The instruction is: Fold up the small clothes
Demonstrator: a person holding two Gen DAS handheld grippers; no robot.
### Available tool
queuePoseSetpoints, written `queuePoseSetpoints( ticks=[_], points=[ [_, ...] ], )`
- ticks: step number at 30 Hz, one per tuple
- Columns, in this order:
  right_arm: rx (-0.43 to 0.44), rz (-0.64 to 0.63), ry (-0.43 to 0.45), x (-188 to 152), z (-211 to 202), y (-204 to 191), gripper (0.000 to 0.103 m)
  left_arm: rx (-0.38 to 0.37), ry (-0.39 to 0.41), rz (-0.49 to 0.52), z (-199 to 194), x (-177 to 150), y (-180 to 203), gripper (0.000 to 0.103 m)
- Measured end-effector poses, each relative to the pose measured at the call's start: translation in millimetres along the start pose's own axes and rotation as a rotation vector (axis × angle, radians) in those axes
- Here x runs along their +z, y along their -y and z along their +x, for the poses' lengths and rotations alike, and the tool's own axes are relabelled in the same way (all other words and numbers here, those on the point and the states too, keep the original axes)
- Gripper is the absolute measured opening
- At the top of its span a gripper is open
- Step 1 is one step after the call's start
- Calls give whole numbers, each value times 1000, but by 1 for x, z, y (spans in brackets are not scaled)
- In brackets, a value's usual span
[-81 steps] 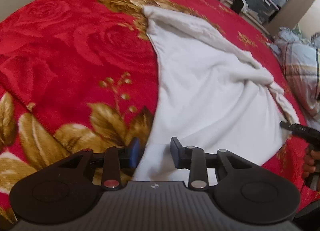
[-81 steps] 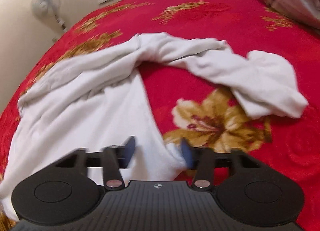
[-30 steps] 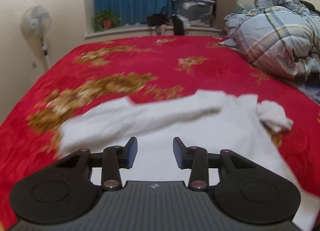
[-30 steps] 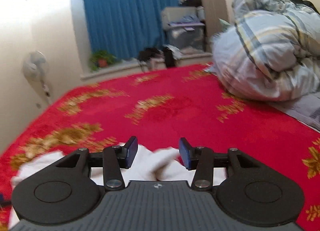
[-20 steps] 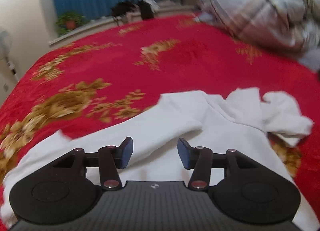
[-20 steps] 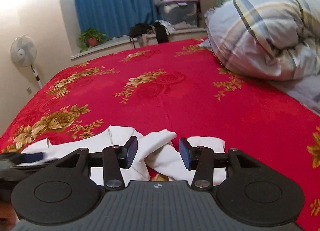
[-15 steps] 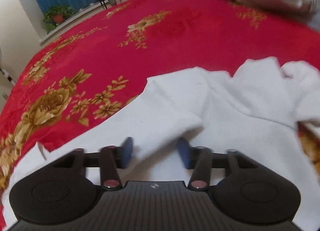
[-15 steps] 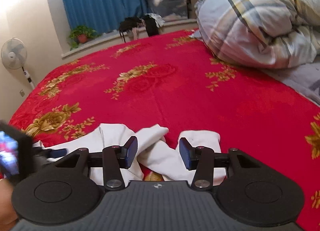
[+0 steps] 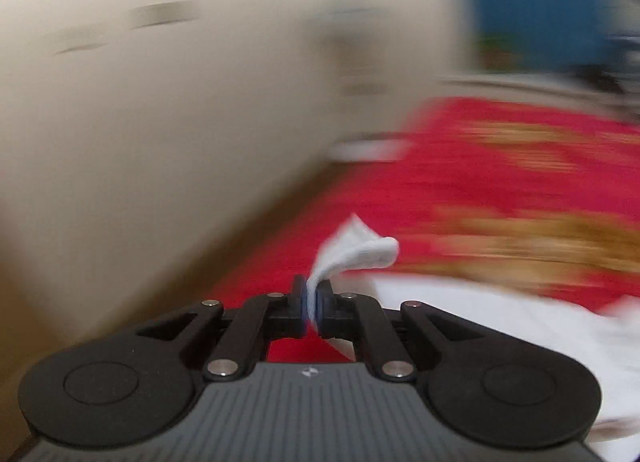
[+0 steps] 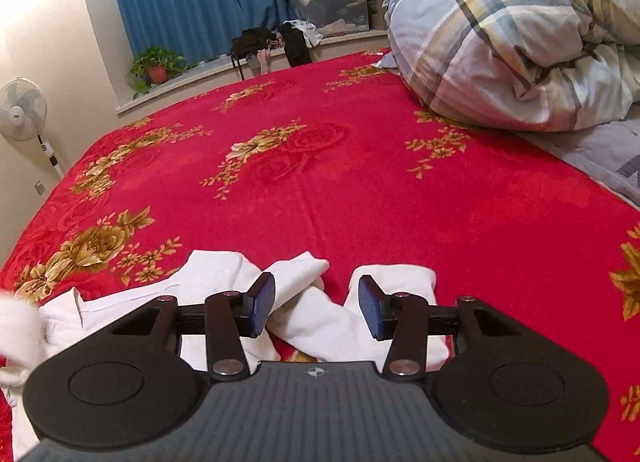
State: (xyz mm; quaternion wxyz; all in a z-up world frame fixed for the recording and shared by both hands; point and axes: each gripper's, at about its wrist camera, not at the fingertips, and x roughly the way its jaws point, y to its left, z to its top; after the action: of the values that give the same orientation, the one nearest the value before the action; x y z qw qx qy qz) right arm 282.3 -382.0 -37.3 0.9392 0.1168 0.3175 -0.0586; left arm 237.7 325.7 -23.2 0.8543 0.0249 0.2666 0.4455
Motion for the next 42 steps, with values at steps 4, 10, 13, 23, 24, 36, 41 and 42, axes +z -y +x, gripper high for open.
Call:
queuePoseSetpoints(
  ticks=[4,10,13,23,24,36,41,42],
  points=[
    [-15,14,-5,-3,2,-1,48,103,-50,-194,15,-3,-67,11],
    [10,55,-7,0,9,0,48,-409,-209,-247,-29,-10,-22,30],
    [24,107,14,7,13,13,48,-599,-210,-182,-53,-24,13,43],
    [104,363,-51,20,71,71,35,-705,-46,177,-95,-71,108,45],
    [111,389,-83,19,81,75,35,-717,-57,176,-98,-74,112,45],
    [-91,329,-266,2,146,86,5,-715,-79,211,-100,-77,112,45],
    [60,387,198,53,74,93,4,-715,-82,205,-100,-75,110,45],
    [40,428,323,58,55,105,4,-714,-81,208,-100,-75,111,45]
  ],
)
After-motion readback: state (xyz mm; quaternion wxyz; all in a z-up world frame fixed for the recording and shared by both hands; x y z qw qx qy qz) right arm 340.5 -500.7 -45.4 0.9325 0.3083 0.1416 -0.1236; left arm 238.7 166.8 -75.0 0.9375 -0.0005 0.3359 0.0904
